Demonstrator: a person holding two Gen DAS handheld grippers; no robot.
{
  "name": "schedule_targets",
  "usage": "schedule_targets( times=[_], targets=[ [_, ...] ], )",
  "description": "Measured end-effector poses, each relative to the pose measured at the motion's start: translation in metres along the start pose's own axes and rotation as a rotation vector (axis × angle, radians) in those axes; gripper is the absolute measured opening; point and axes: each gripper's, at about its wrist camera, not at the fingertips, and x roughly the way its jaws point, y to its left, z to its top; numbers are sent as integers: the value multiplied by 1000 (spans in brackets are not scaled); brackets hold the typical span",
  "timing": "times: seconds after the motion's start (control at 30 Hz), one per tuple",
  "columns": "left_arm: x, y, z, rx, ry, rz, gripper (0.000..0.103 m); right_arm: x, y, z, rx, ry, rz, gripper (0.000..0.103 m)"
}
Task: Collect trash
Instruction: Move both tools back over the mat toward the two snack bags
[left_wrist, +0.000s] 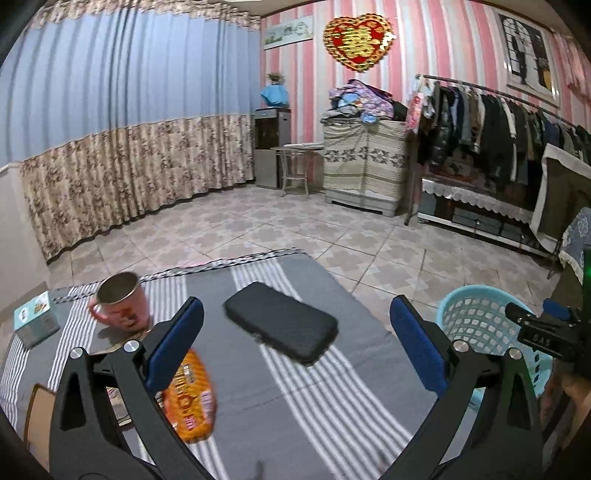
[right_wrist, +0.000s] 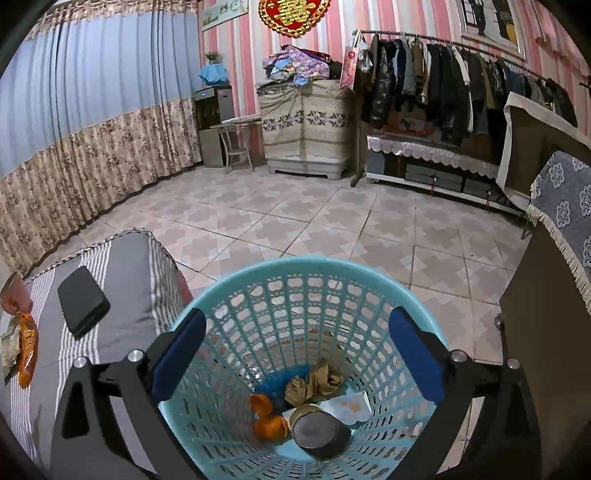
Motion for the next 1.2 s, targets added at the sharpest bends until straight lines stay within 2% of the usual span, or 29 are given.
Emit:
schedule_targets(
  times=[0.27,0.53,0.8,0.9,1.07,1.2],
  targets=[
    [-16,48,-14,-44,-9,97,97,-23,43,2,-48,-59,75,98],
    [-28,102,-33,-106,12,167,97,-32,111,-14,-121,-33,190,98],
    [-35,143,-44,-125,27,234,97,-33,154,-29,-185,1,231,98],
    [-37,157,-49,-142,47,247,97,-31,162,-29,-185,38,258,98],
    [-32,177,-59,-159,114,281,97,-33,182,-9,-130,31,295,98],
    [-22,185,-66,-145,160,291,97,-20,211,-8,-191,48,324,98]
  ],
)
